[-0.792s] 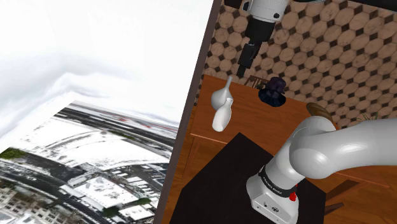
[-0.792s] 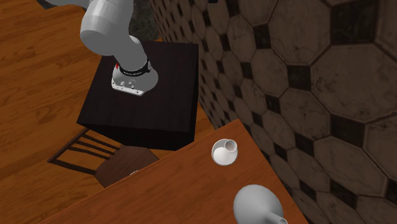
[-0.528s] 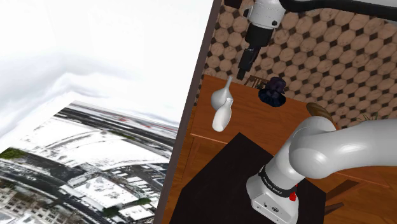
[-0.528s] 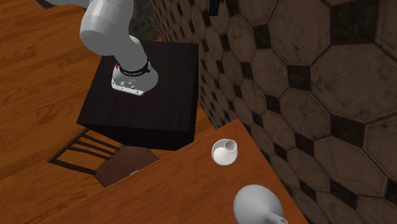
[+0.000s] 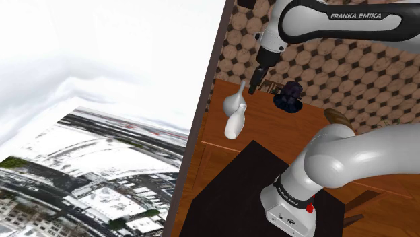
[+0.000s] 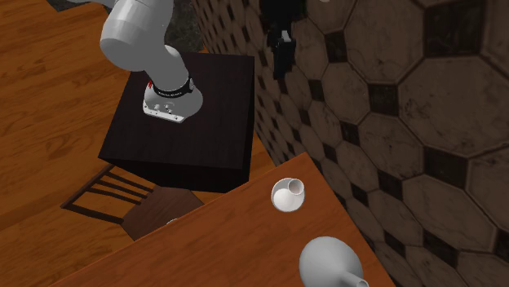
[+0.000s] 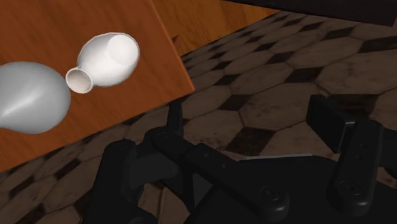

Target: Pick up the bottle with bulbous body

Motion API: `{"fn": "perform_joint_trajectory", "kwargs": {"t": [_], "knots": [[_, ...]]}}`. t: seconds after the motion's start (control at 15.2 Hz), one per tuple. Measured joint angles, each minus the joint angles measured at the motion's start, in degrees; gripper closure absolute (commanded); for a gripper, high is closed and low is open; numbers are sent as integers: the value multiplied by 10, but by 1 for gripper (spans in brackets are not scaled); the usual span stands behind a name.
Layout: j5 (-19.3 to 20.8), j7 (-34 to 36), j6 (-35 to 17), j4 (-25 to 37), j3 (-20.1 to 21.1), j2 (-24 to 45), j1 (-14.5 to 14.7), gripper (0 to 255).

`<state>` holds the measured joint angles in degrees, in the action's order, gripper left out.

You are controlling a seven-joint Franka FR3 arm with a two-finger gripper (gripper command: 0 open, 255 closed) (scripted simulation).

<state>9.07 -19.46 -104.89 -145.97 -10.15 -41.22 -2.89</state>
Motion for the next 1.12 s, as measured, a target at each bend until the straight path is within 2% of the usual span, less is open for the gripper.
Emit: {"fn": "perform_joint_trajectory", "kwargs": {"t": [0.66,0.92,1.12], "knots": [[33,-114,-185,-24,-124,136,-25,0],[15,-171,-260,-11,-175,216,-20,0],[-22,-228,-310,10,-214,286,-9,0]]}}
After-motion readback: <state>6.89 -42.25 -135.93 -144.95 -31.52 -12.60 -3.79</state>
